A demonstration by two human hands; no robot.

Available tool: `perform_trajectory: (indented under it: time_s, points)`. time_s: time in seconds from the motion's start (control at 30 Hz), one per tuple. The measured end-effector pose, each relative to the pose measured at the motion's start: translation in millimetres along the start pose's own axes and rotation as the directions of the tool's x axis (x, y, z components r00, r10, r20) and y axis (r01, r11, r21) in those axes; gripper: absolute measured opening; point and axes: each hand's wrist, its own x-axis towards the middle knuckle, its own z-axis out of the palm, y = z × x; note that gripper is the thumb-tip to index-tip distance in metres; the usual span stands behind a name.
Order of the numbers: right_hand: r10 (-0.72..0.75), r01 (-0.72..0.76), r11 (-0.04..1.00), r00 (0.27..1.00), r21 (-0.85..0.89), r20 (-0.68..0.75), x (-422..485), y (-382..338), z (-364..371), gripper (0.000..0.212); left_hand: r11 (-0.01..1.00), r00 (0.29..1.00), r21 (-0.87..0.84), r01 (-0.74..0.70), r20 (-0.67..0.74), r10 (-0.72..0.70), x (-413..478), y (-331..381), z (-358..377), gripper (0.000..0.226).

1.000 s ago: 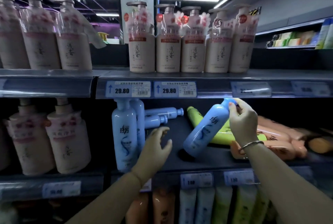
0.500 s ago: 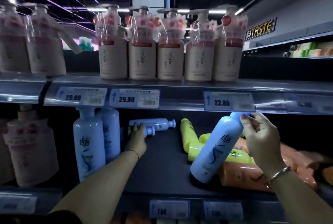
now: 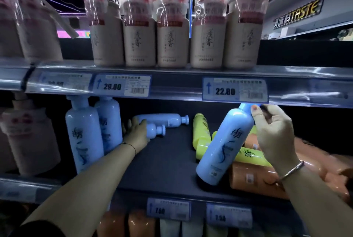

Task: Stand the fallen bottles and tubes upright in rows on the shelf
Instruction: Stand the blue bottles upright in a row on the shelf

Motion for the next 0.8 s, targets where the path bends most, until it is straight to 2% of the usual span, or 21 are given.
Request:
perform_trajectory:
  time_s: [0.17,0.33,0.4,0.47,0.57,0.7,0.8]
  points:
    - [-0.010,0.010,1.000,1.000,-0.004,0.010,2.3,-5.6,1.8,0.027,0.995,0.999,-0.086,-0.046,0.008,0.047,-4.5,4.0,-10.1,0.055]
    - [0.048,-0.047,0.999,0.999,-0.004,0.015,1.3,-3.3,0.4,0.016,0.971,0.988,-0.184,-0.154,-0.007,0.155,-17.2,42.2,-19.4,0.075]
    - [0.069,-0.069,0.998,0.998,0.012,0.008,1.2,-2.9,-0.3,0.015,0.952,0.977,-0.253,-0.174,0.079,0.199,-18.7,51.6,-24.1,0.086]
    - [0.079,-0.079,0.996,0.997,0.049,0.002,1.0,-4.1,-1.2,0.015,0.953,0.952,-0.228,-0.201,0.183,0.244,-12.5,51.0,-30.0,0.091]
    - [0.039,-0.039,0.998,0.999,0.057,0.007,0.8,-7.1,-2.7,0.012,0.957,0.900,-0.173,-0.233,0.334,0.280,-1.1,50.0,-39.3,0.082]
    - [0.062,-0.064,0.996,0.997,0.060,0.039,3.4,-4.2,-0.7,0.013,0.944,0.860,-0.091,-0.316,0.394,0.326,-1.8,54.6,-49.6,0.083]
    - [0.087,-0.092,0.994,0.994,0.066,0.067,3.8,-1.8,1.2,0.036,0.948,0.855,-0.105,-0.301,0.412,0.316,-6.6,51.5,-48.2,0.079]
